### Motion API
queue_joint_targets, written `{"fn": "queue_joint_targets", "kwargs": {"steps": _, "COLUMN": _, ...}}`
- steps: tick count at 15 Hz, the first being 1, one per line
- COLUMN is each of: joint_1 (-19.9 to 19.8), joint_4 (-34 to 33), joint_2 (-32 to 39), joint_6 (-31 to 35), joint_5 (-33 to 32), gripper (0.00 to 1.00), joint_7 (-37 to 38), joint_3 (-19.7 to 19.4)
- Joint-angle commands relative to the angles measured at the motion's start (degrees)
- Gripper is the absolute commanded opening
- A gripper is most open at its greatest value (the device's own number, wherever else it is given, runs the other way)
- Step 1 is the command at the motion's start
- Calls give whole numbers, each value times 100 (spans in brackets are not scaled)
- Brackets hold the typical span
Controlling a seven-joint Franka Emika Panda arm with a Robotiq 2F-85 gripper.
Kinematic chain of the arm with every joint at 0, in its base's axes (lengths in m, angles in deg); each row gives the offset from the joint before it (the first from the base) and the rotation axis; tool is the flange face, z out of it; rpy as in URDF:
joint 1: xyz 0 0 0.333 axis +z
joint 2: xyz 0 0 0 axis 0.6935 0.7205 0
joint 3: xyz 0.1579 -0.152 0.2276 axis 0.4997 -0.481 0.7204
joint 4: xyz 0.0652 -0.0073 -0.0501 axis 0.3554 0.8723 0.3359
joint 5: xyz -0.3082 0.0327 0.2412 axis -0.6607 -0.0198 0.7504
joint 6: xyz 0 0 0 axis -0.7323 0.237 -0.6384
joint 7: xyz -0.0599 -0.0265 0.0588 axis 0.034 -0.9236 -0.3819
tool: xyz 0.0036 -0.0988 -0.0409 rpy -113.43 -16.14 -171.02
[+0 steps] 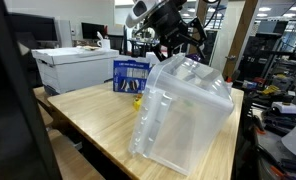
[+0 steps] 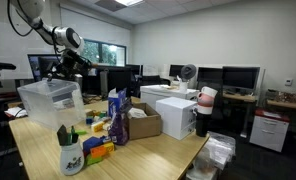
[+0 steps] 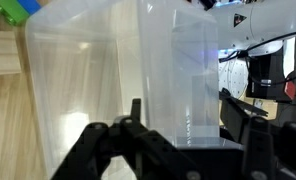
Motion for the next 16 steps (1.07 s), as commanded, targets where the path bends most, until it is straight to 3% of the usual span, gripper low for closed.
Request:
{"fn": "queue_joint_targets", "kwargs": {"steps": 1, "joint_1": -97, "joint_4": -15, "joint_2": -29, "joint_6": -94, "joint_5": 155, "gripper": 53, "joint_7": -51, "joint_3": 43}}
{"fn": "queue_joint_targets", "kwargs": {"steps": 11, "joint_1": -96, "joint_4": 105, "joint_2": -139, "joint_6": 32, "joint_5": 194, "gripper": 6, "joint_7": 82, "joint_3": 28}}
{"fn": "queue_joint_targets", "kwargs": {"steps": 16, "joint_1": -93, "joint_4": 171, "joint_2": -273, "joint_6": -4, "joint_5": 261, "gripper": 2, "joint_7": 158, "joint_3": 18}}
